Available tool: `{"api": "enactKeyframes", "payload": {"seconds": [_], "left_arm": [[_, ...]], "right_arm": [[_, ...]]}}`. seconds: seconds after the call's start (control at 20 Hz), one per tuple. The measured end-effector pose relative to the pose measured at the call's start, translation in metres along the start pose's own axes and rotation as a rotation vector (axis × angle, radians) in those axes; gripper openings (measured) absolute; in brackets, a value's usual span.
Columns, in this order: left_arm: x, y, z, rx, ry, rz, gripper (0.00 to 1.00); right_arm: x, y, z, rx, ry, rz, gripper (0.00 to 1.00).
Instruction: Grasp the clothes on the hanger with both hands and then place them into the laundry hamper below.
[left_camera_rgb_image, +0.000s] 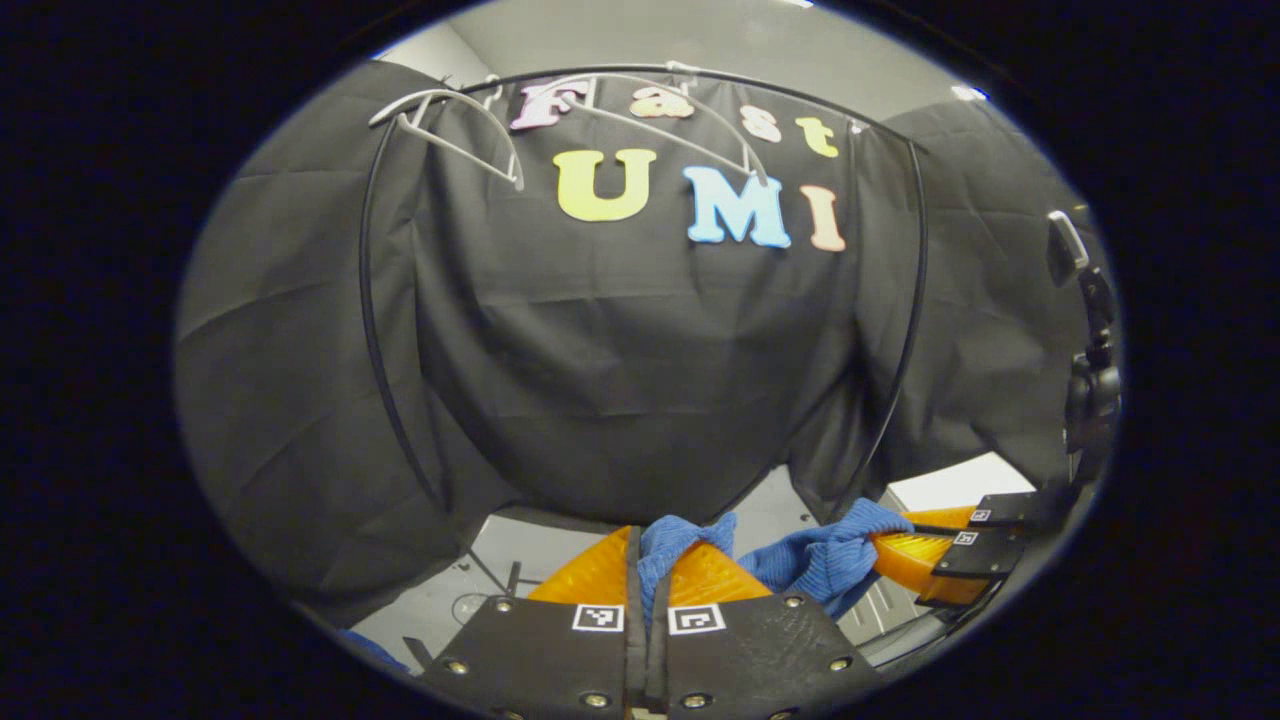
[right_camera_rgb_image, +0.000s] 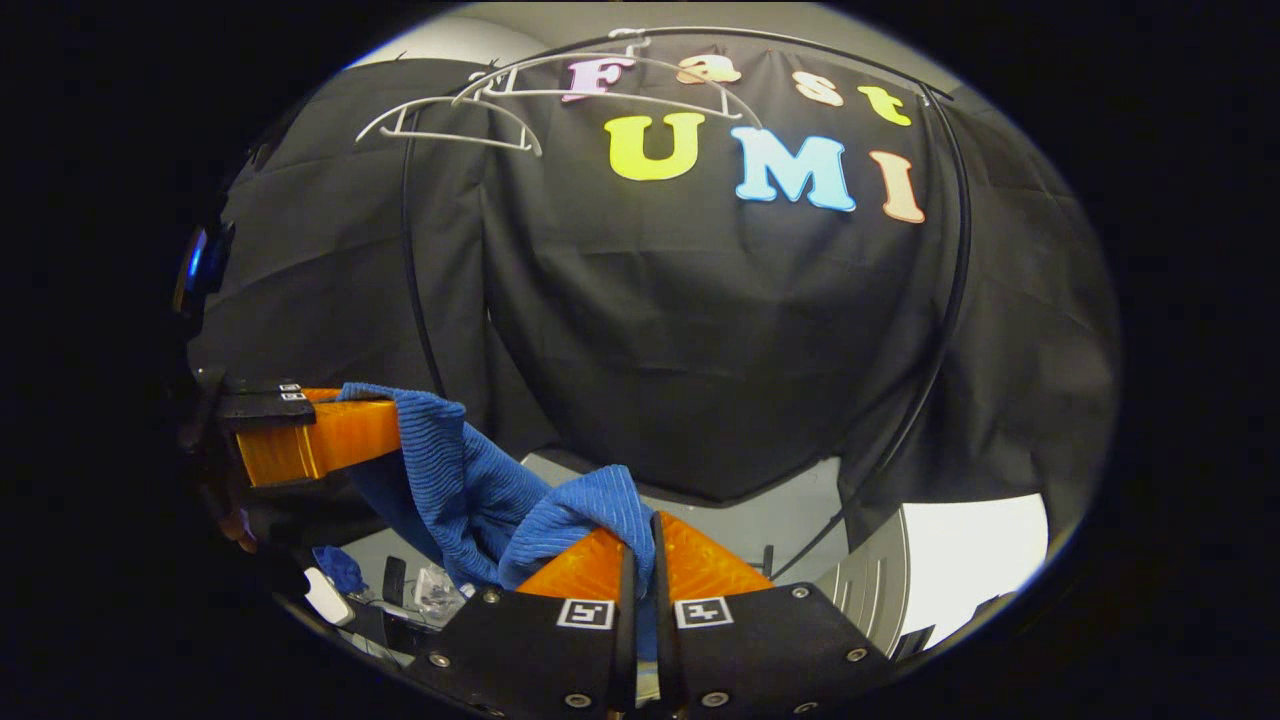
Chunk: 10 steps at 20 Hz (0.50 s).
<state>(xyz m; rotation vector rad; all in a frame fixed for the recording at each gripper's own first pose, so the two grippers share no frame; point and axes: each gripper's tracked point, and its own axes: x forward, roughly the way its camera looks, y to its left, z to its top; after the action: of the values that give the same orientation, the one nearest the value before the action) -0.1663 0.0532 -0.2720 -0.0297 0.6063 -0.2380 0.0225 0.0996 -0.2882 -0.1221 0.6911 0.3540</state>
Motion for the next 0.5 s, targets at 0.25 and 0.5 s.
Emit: {"api": "enactKeyframes", "payload": {"seconds": [0.25,0.5], "left_arm": [[0.002,-0.007,-0.06,0.066,0.162,-0.019,0.07],[-0.01,0.005,-0.083,0.048,0.187,0.015,0.47]], "right_arm": [[0.004,0.004,-0.04,-0.071,0.101,0.02,0.19],[-0.002,-0.003,-0.043,-0.094,0.102,0.001,0.81]]}}
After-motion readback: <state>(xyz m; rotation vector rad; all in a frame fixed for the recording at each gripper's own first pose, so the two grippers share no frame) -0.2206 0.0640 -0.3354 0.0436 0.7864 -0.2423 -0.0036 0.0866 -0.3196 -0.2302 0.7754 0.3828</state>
